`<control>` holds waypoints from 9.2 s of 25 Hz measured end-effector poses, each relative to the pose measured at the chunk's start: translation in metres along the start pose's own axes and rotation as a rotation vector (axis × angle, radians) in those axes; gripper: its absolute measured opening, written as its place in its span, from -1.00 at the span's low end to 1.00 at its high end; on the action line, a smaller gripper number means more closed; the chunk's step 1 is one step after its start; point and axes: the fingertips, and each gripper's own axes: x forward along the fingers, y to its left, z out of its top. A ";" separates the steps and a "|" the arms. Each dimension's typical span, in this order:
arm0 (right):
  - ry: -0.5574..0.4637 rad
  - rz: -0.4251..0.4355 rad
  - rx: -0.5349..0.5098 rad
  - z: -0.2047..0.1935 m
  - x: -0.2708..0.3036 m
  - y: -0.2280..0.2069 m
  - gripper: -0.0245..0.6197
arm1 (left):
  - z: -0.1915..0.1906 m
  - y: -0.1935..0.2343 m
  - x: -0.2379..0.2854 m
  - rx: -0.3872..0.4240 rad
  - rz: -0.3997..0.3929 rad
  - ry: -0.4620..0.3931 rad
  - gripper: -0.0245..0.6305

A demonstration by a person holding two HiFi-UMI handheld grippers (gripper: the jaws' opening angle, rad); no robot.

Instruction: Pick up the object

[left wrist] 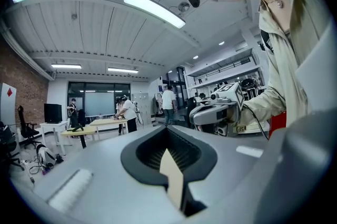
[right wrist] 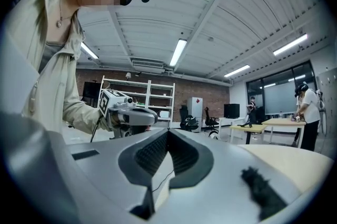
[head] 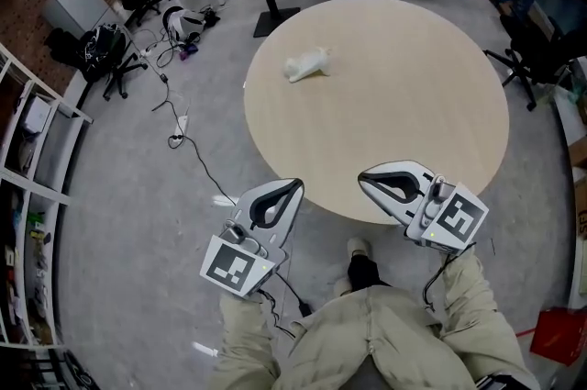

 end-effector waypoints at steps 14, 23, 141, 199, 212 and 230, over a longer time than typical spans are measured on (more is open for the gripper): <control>-0.007 0.059 0.010 -0.017 0.033 -0.105 -0.92 | -0.010 0.067 0.085 -0.039 0.056 0.022 -0.91; 0.009 0.048 0.051 -0.030 0.049 -0.150 -0.92 | -0.020 0.102 0.123 -0.080 0.054 0.049 -0.91; 0.046 -0.103 0.079 -0.049 0.031 -0.225 -0.92 | -0.040 0.139 0.202 -0.086 0.009 0.021 -0.51; 0.043 -0.126 -0.027 0.015 -0.110 0.146 -0.92 | 0.017 -0.123 -0.124 -0.049 0.095 -0.078 -0.51; 0.009 -0.152 -0.029 0.017 -0.146 0.151 -0.92 | 0.023 -0.156 -0.115 -0.044 0.077 -0.072 -0.51; -0.013 -0.176 -0.046 0.029 -0.158 0.141 -0.92 | 0.040 -0.164 -0.095 -0.008 0.047 -0.094 -0.51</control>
